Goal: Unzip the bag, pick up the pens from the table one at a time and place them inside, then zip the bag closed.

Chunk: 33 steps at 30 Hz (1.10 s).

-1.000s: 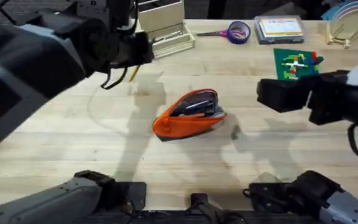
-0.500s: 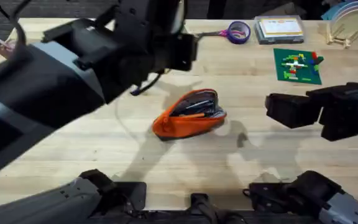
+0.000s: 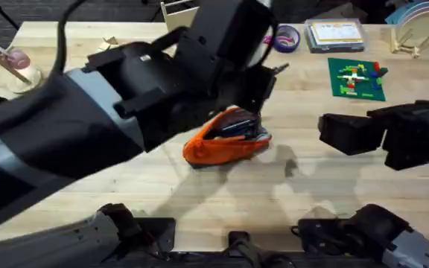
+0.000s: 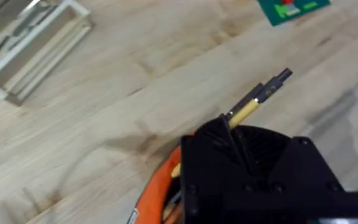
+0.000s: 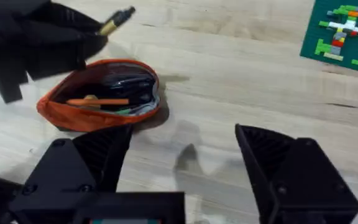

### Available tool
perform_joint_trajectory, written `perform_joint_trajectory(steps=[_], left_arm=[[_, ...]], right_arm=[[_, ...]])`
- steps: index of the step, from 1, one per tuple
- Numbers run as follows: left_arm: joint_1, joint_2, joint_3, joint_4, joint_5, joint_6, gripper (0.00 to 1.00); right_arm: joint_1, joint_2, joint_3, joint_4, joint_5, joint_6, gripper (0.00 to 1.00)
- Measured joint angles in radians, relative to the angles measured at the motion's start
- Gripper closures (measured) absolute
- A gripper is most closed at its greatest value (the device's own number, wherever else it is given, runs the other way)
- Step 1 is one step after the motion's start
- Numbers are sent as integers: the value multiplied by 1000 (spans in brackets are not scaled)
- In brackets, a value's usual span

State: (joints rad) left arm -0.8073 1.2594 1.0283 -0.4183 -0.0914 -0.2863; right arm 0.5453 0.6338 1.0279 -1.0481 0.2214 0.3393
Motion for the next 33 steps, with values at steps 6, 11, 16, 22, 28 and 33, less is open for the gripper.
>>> perform_joint_trajectory(steps=[6, 11, 16, 22, 28, 33], left_arm=[[-48, 1, 0, -1, 10, 0, 957], [-72, 32, 0, -22, 13, -8, 957], [-97, 93, 0, -39, 14, -13, 957], [-99, 137, 0, -75, 11, -16, 957], [-99, 162, 0, -144, -44, -16, 957], [-99, 194, 0, -212, -89, -16, 957]], right_arm=[[0, 0, 0, 0, 0, 0, 4], [0, 0, 0, 0, 0, 0, 4], [0, 0, 0, 0, 0, 0, 4], [0, 0, 0, 0, 0, 0, 4], [0, 0, 0, 0, 0, 0, 4], [0, 0, 0, 0, 0, 0, 3]])
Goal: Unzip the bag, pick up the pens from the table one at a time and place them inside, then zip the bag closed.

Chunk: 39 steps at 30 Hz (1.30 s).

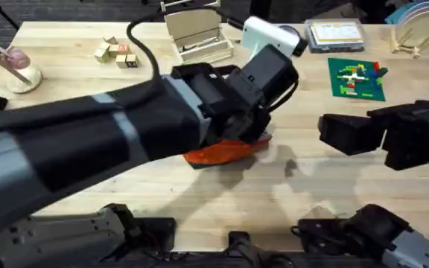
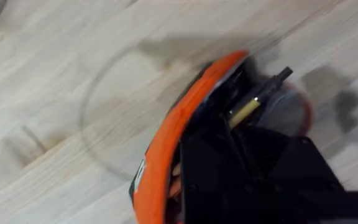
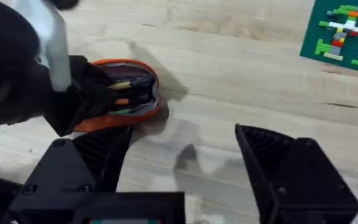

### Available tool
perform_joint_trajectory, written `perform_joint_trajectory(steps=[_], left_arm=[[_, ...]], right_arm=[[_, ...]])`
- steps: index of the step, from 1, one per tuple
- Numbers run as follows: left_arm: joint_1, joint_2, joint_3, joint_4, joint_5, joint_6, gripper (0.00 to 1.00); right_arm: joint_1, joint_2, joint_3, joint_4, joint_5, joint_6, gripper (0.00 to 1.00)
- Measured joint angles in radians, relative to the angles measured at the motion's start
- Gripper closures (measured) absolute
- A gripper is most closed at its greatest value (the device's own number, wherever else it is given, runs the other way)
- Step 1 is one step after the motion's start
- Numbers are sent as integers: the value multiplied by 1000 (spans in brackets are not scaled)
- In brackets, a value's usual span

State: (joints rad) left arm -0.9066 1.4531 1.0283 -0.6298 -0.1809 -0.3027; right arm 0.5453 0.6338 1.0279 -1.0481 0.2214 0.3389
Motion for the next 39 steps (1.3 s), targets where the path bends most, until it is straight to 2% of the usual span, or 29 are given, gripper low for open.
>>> perform_joint_trajectory(steps=[14, 17, 19, 21, 24, 27, 28, 39], left_arm=[[0, 72, 0, -115, -34, 1, 943], [0, 72, 1, -116, -35, 1, 742], [0, 72, 1, -114, -35, 0, 525], [0, 72, 1, -109, -34, -2, 363], [0, 72, 1, -107, -34, -2, 285], [0, 72, 1, -105, -34, -1, 63], [0, 72, 1, -105, -34, 0, 23], [0, 72, 2, -106, -33, 0, 9]], right_arm=[[0, 0, 0, 0, 0, 0, 4], [0, 0, 0, 0, 0, 0, 4], [0, 0, 0, 0, 0, 0, 4], [0, 0, 0, 0, 0, 0, 4], [0, 0, 0, 0, 0, 0, 4], [0, 0, 0, 0, 0, 0, 4], [0, 0, 0, 0, 0, 0, 4], [0, 0, 0, 0, 0, 0, 3]])
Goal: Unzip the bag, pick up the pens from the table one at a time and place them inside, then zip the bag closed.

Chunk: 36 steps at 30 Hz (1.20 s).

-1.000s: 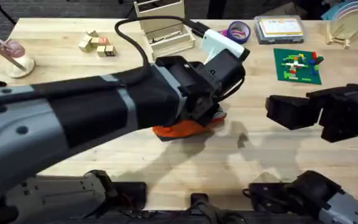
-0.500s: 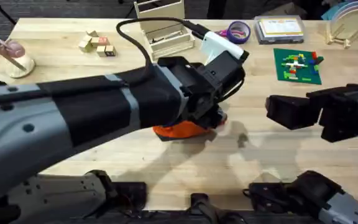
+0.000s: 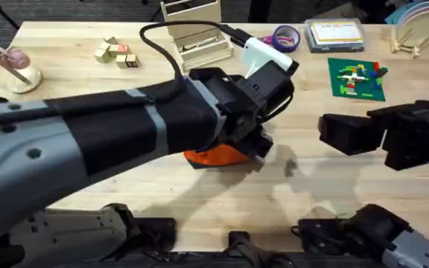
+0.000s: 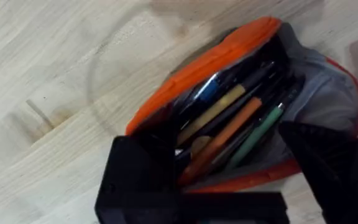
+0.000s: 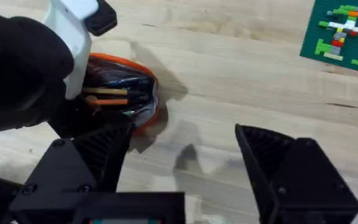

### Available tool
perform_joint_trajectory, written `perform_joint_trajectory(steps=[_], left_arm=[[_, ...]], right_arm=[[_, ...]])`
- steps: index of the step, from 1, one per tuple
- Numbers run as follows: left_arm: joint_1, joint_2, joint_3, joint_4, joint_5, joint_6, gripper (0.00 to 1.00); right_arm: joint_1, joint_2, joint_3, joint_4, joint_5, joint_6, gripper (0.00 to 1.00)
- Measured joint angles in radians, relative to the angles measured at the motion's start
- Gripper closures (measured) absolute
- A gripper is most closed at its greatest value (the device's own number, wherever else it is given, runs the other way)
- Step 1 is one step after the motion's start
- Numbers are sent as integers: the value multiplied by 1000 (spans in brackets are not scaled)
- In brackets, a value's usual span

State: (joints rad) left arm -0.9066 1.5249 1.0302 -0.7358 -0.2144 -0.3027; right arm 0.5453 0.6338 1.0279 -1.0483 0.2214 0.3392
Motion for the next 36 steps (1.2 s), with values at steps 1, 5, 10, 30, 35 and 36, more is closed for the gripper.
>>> perform_joint_trajectory(steps=[1, 5, 10, 30, 35, 36], left_arm=[[0, 0, 1, -1, 0, 0, 9], [0, -6, 7, -5, 0, 0, 8], [0, -88, 7, -10, 1, 18, 9], [117, -416, 13, -193, 35, 257, 9], [213, -486, 13, -246, 126, 316, 9], [228, -498, 13, -258, 142, 328, 9]], right_arm=[[0, 0, 0, 0, 0, 0, 4], [0, 0, 0, 0, 0, 0, 4], [0, 0, 0, 0, 0, 0, 4], [0, 0, 0, 0, 0, 0, 3], [0, 0, 0, 0, 0, 0, 3], [0, 0, 0, 0, 0, 0, 3]])
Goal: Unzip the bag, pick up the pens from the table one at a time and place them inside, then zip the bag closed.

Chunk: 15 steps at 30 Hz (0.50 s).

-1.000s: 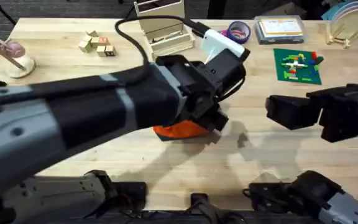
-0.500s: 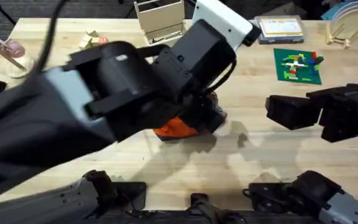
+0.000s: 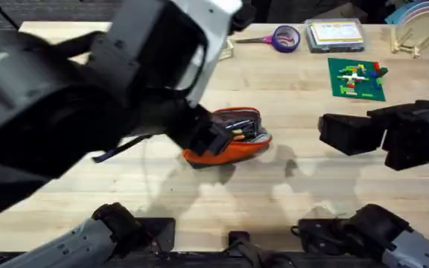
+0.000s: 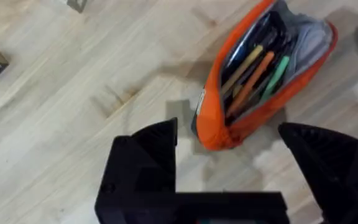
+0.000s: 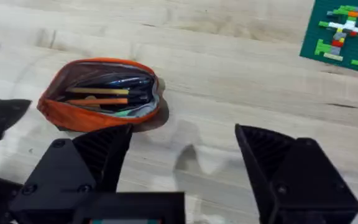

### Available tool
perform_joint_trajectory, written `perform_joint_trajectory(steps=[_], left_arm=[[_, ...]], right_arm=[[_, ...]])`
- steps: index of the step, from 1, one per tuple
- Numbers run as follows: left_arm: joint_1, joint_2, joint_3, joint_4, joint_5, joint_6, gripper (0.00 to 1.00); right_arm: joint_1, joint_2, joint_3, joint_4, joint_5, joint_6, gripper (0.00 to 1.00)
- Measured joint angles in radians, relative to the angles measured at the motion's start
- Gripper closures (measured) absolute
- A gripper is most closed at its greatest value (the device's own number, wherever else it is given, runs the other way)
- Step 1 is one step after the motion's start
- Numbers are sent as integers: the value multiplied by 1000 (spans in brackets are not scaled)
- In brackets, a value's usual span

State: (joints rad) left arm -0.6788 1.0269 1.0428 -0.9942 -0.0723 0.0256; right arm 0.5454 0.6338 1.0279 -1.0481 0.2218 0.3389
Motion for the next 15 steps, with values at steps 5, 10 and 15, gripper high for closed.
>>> perform_joint_trajectory(steps=[5, 10, 15], left_arm=[[69, -49, 0, -89, 37, 52, 8], [133, -81, 0, -145, 50, 84, 7], [164, -92, 0, -131, 51, 96, 7]], right_arm=[[0, 0, 0, 0, 0, 0, 3], [0, 0, 0, 0, 0, 0, 4], [0, 0, 0, 0, 0, 0, 4]])
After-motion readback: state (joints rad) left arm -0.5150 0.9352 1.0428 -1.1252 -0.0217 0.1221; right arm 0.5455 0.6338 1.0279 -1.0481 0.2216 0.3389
